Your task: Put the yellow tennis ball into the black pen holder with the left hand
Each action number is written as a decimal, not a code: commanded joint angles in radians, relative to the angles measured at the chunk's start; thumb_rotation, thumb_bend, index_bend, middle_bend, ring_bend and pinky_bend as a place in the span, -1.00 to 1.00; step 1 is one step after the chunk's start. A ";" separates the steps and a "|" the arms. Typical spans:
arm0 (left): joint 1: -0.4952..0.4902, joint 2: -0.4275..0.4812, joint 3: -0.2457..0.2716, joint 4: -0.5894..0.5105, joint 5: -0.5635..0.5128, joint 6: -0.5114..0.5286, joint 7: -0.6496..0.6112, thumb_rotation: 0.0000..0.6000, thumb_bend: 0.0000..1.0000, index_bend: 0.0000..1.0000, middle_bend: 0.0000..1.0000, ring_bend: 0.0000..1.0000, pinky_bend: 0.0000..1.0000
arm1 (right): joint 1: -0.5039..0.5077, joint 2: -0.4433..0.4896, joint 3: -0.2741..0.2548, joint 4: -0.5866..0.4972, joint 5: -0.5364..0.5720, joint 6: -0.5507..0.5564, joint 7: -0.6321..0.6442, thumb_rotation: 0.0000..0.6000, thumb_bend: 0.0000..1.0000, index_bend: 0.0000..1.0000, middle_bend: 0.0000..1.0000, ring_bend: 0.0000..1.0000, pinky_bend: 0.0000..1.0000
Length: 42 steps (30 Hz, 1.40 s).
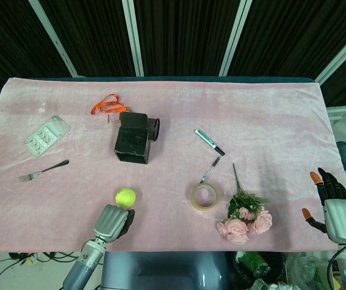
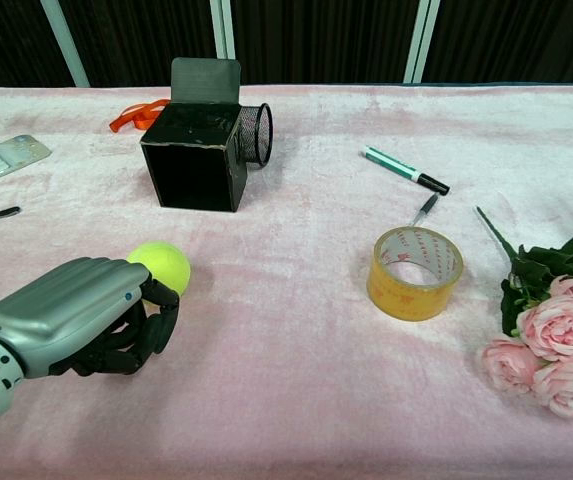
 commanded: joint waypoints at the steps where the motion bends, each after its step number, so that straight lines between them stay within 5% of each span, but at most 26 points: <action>1: 0.000 -0.001 -0.001 0.001 0.000 0.003 -0.001 1.00 0.35 0.72 0.99 0.95 1.00 | 0.000 0.001 0.000 -0.002 0.003 -0.003 0.000 1.00 -0.61 -0.89 -1.00 -0.92 -0.70; 29: -0.011 -0.016 -0.007 0.049 -0.026 -0.023 -0.066 1.00 0.35 0.72 0.99 0.95 1.00 | -0.002 0.006 0.001 -0.019 0.024 -0.015 -0.017 1.00 -0.61 -0.89 -1.00 -0.92 -0.70; 42: -0.037 -0.047 -0.049 0.099 -0.063 -0.052 -0.094 1.00 0.35 0.72 0.99 0.95 1.00 | -0.003 0.007 0.005 -0.025 0.036 -0.018 -0.018 1.00 -0.61 -0.89 -1.00 -0.92 -0.70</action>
